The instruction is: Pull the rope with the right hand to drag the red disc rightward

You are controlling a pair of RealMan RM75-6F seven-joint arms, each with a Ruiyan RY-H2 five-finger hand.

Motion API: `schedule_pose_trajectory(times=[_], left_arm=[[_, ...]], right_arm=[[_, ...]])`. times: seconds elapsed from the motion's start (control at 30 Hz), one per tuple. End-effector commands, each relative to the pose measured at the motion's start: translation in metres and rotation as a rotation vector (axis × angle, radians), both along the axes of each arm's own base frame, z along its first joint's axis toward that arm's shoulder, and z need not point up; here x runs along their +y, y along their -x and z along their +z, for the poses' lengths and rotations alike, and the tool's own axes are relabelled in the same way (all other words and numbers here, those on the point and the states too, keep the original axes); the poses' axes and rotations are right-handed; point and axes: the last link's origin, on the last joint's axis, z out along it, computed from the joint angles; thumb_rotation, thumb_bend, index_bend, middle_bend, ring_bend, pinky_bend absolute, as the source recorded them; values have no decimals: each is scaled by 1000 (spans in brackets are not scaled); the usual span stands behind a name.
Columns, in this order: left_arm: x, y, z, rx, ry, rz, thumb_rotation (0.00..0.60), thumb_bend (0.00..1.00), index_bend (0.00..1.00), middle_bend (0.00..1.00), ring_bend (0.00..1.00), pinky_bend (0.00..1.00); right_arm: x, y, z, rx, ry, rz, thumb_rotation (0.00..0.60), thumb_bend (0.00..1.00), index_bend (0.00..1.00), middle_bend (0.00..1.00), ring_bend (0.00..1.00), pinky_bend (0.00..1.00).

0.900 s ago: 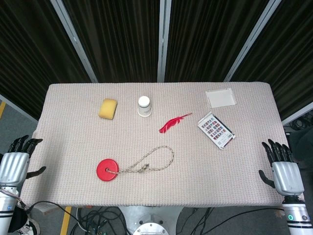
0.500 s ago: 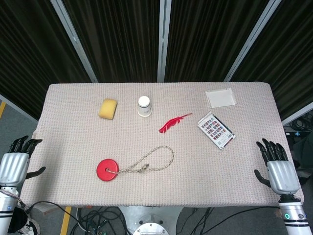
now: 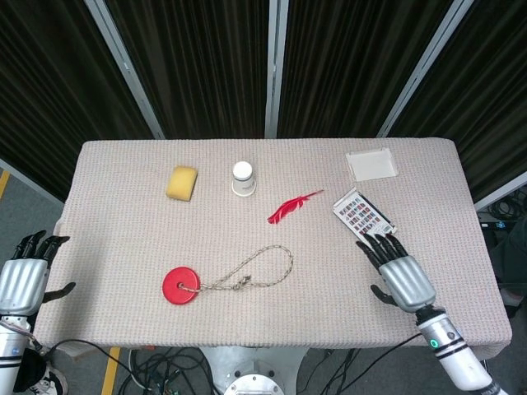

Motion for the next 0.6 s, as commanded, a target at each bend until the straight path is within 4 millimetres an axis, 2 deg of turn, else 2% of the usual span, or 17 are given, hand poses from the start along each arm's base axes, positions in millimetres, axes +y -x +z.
schedule_pose_trajectory(times=[0.03, 0.33, 0.43, 0.6], left_arm=[[0, 1, -1, 1, 4, 5, 600, 0, 198, 217, 105, 145], [-2, 8, -1, -5, 5, 19, 600, 0, 198, 217, 105, 145], [-3, 12, -1, -8, 5, 29, 600, 0, 198, 217, 105, 145], [-6, 16, 1, -5, -2, 35, 600, 0, 198, 218, 105, 145]], right_arm=[[-16, -43, -36, 14, -121, 113, 600, 211, 0, 0, 0, 0], [-31, -101, -91, -12, -305, 196, 600, 235, 0, 7, 0, 0], [-37, -115, -107, -10, -328, 213, 600, 245, 0, 15, 0, 0], [-48, -127, -126, -3, -353, 202, 600, 254, 0, 47, 0, 0]])
